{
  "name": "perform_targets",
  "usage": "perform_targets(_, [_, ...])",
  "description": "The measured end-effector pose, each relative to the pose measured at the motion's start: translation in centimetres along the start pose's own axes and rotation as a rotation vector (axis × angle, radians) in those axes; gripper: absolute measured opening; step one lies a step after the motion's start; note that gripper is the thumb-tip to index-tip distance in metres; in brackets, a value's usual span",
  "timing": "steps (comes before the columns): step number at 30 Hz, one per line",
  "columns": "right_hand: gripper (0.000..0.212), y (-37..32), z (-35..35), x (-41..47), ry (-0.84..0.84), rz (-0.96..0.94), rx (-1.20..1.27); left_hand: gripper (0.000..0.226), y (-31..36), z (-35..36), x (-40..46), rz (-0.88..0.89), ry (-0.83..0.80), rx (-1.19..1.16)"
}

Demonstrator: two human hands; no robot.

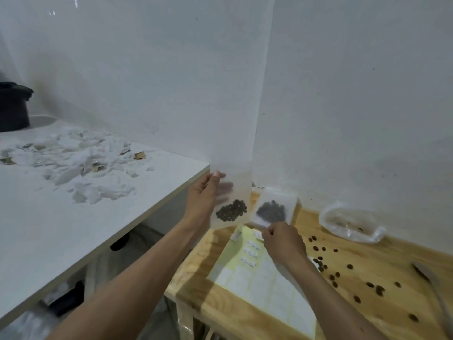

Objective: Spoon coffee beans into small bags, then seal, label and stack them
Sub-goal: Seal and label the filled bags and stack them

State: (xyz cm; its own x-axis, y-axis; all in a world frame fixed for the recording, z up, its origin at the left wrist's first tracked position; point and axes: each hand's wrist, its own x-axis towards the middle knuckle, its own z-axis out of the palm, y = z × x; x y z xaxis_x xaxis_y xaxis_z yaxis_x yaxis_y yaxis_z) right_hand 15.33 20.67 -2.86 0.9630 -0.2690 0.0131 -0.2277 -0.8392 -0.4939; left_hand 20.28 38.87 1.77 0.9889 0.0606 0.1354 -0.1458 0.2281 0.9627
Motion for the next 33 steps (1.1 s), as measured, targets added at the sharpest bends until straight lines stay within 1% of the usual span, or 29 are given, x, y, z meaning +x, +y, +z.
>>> perform_targets(1, [0.043, 0.1, -0.4, 0.1, -0.018, -0.001, 0.078, 0.03, 0.0, 0.0, 0.0, -0.009, -0.011, -0.011])
perform_targets(3, [0.034, 0.0, -1.9, 0.0, -0.038, -0.014, 0.302, 0.031, 0.2, 0.2, 0.0, -0.026, -0.031, -0.027])
perform_targets(6, [0.013, -0.7, -5.2, -0.8, 0.035, -0.076, 0.627, 0.033, 0.5, 1.1, -0.3, -0.045, -0.066, -0.025])
perform_targets(8, [0.005, -1.3, -7.0, -1.2, 0.063, -0.141, 0.75, 0.034, 0.5, 2.2, -0.7, -0.063, -0.097, -0.018])
perform_targets(11, [0.003, -1.7, -8.4, -1.1, 0.135, -0.209, 0.691, 0.032, 0.6, 4.3, -1.6, -0.07, -0.137, -0.001])
perform_targets(15, [0.005, -1.0, -9.4, -1.2, 0.214, -0.228, 0.619, 0.031, 0.8, 6.7, -2.9, -0.069, -0.203, 0.0])
perform_targets(22, [0.008, 1.3, -10.8, -1.6, 0.298, -0.221, 0.559, 0.031, 1.2, 9.5, -4.3, -0.055, -0.276, 0.023])
perform_targets(25, [0.009, 2.2, -11.3, -1.7, 0.329, -0.197, 0.552, 0.03, 1.2, 10.3, -4.8, -0.062, -0.345, 0.013])
perform_targets(27, [0.014, 2.8, -11.6, -1.8, 0.341, -0.181, 0.547, 0.031, 1.3, 10.9, -5.0, -0.064, -0.363, 0.024])
perform_targets(28, [0.021, 3.1, -11.7, -1.9, 0.352, -0.164, 0.543, 0.031, 1.3, 11.2, -5.0, -0.06, -0.364, 0.034])
perform_targets(31, [0.058, 4.1, -11.8, -1.9, 0.414, -0.067, 0.532, 0.025, 1.3, 11.8, -5.1, -0.052, -0.361, 0.039])
perform_targets(32, [0.069, 4.4, -12.0, -2.0, 0.383, -0.023, 0.6, 0.022, 1.3, 12.0, -5.1, -0.056, -0.359, 0.034])
perform_targets(33, [0.074, 4.7, -12.2, -2.0, 0.323, 0.012, 0.711, 0.02, 1.3, 12.2, -5.2, -0.061, -0.362, 0.027])
